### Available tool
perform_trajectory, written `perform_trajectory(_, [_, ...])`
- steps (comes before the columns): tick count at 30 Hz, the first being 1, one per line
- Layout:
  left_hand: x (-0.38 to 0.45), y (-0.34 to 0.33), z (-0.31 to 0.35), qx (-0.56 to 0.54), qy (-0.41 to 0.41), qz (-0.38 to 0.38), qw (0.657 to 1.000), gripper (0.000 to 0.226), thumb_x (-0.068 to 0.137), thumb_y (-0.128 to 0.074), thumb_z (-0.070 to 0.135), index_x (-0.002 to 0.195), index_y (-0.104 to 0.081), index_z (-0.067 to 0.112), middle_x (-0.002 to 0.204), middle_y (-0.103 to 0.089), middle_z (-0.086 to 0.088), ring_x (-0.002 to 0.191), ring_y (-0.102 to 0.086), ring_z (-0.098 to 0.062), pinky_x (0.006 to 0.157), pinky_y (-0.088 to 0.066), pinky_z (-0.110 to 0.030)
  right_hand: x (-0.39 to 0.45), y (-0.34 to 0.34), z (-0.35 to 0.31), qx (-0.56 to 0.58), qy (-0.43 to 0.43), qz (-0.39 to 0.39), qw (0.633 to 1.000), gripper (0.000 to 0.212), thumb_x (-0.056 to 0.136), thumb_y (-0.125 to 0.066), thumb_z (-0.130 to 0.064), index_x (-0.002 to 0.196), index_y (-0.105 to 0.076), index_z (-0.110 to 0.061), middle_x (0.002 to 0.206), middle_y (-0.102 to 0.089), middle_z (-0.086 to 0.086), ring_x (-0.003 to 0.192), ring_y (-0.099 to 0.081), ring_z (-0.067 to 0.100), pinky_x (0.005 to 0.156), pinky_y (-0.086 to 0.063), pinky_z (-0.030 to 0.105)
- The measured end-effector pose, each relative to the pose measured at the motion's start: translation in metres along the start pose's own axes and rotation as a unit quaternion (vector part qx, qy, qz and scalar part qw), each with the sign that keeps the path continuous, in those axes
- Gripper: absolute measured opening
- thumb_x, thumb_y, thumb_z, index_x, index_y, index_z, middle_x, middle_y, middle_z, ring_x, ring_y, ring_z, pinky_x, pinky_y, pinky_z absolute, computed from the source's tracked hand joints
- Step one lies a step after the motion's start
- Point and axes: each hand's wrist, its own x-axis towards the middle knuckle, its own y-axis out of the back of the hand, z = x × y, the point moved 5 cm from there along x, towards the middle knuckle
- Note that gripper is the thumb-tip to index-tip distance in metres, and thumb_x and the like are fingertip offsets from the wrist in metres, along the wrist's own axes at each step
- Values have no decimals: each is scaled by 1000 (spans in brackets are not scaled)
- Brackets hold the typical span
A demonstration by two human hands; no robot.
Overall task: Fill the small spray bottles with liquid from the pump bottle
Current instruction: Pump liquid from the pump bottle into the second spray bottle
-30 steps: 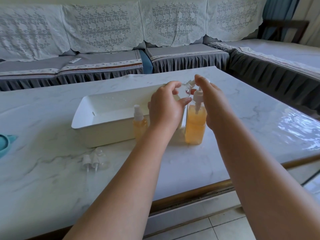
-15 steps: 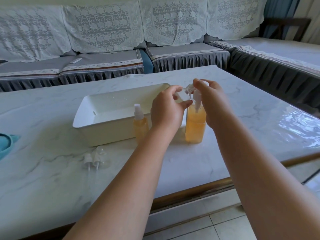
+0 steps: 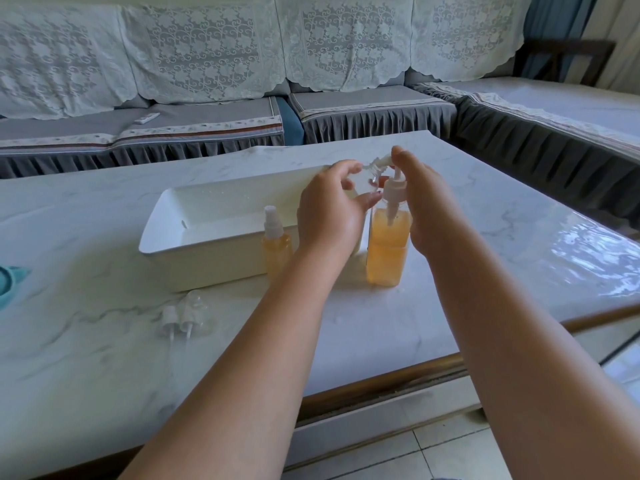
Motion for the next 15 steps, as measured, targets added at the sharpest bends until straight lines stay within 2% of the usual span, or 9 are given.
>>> perform_trajectory(3, [-1,-1,-1,3,5,-7,1000,46,79,-77,28,123,-62,24,103,-64,5,93,-56,-14,78,-44,-27,-2,2,-3,17,12,-2,1000,36,98,-53,-32,122,-57,-6,88,-69,2,74,-64,11,62,-45,27])
perform_trajectory(5, [-3,-3,-4,9,10,-10,1000,46,78,-78,27,121,-63,24,104,-65,4,95,-58,-15,81,-46,-29,-1,5,0,11,19,22,1000,32,97,-56,-25,125,-52,-9,91,-65,0,77,-63,6,65,-47,23])
perform_trajectory(8, [-5,-4,-6,11,15,-16,1000,44,79,-77,27,121,-63,25,97,-62,7,93,-57,-14,77,-44,-27,-1,7,0,-13,40,45,998,40,96,-57,-25,133,-48,-13,92,-63,-2,85,-61,12,72,-48,26])
perform_trajectory(11, [-3,-2,-3,7,10,-9,1000,44,80,-76,29,122,-63,25,96,-61,8,90,-56,-13,78,-45,-26,0,3,1,-1,26,21,999,38,97,-54,-35,127,-53,-11,87,-68,-2,81,-64,12,68,-47,26])
perform_trajectory(15, [-1,0,0,-4,-1,5,1000,45,80,-76,30,122,-62,24,100,-64,5,90,-57,-13,76,-44,-25,1,3,2,-1,9,-1,1000,56,92,-53,-57,125,-57,-13,93,-74,3,88,-68,20,70,-45,33])
